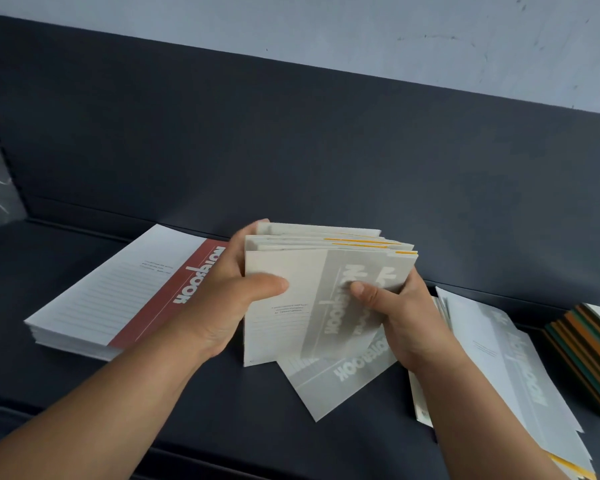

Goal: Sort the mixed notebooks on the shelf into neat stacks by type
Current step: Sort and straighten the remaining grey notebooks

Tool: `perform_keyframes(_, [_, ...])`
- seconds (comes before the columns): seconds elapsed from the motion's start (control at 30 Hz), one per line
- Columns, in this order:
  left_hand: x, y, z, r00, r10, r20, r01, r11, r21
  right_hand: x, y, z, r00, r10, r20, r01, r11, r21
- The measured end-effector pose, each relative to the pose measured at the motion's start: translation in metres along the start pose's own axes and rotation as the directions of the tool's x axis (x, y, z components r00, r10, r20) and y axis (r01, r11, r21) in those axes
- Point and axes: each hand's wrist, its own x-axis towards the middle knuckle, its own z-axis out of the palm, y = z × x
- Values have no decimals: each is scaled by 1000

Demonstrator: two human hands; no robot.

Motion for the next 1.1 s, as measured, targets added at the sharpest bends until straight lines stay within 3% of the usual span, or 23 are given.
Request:
perform_keyframes(0.17, [5,-3,17,999,-37,-10,37,999,18,4,1,8,995,22,96,-23,1000,8])
perform_keyframes(0.53, [13,-3,26,985,-87,-146,96,994,57,6,3,8,999,43,3,-43,999,25])
perform_keyframes(0.63, [18,1,25,988,-98,-117,105,993,59,6,1,0,1000,8,-9,-8,1000,0])
perform_keyframes(0.83, [19,-12,17,976,-212,-46,217,962,164,-4,21,-2,994,108,15,-106,988,-112])
perform_keyframes(1.1, [17,-14,14,991,-131,4,129,983,133,-8,2,-27,973,22,-229,-49,992,-113])
